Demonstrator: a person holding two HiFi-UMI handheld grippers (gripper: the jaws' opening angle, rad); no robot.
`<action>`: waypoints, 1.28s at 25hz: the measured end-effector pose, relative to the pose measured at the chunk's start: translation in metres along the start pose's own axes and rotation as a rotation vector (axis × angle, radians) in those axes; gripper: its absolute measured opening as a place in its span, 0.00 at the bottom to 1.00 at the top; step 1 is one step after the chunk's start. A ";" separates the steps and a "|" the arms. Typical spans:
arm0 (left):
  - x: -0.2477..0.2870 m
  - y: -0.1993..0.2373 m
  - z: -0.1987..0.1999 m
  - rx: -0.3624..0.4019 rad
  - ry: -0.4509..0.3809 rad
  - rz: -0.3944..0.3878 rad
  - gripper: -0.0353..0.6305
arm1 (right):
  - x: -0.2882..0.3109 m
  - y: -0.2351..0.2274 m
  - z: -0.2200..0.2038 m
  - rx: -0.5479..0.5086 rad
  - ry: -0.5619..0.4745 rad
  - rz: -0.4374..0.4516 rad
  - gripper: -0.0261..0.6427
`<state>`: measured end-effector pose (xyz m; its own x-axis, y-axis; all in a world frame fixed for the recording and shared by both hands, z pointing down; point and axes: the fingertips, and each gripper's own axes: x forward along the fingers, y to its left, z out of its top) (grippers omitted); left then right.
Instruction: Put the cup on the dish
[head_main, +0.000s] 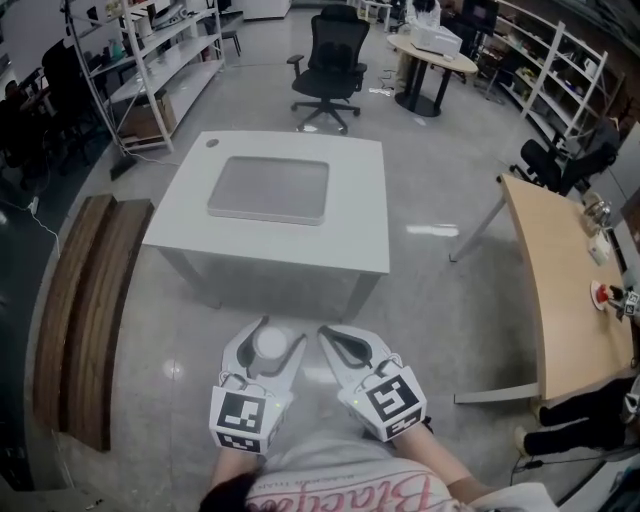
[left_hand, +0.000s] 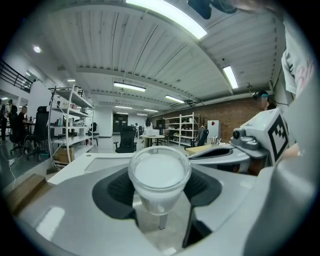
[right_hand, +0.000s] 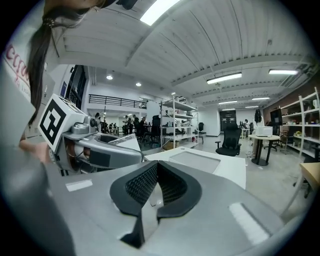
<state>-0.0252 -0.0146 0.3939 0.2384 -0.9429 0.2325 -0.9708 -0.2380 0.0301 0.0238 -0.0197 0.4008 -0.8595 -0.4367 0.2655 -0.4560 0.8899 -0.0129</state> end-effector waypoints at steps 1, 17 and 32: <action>0.007 0.005 0.001 -0.002 0.000 0.001 0.44 | 0.005 -0.006 0.000 0.004 0.002 0.001 0.04; 0.155 0.131 0.025 0.017 -0.008 -0.036 0.44 | 0.143 -0.110 0.041 0.012 0.009 -0.061 0.04; 0.297 0.222 -0.021 0.030 0.061 -0.083 0.44 | 0.215 -0.161 0.032 0.048 0.097 -0.098 0.04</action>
<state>-0.1708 -0.3425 0.4897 0.3148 -0.9041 0.2890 -0.9464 -0.3223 0.0225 -0.0948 -0.2606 0.4292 -0.7849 -0.5043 0.3601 -0.5493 0.8352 -0.0277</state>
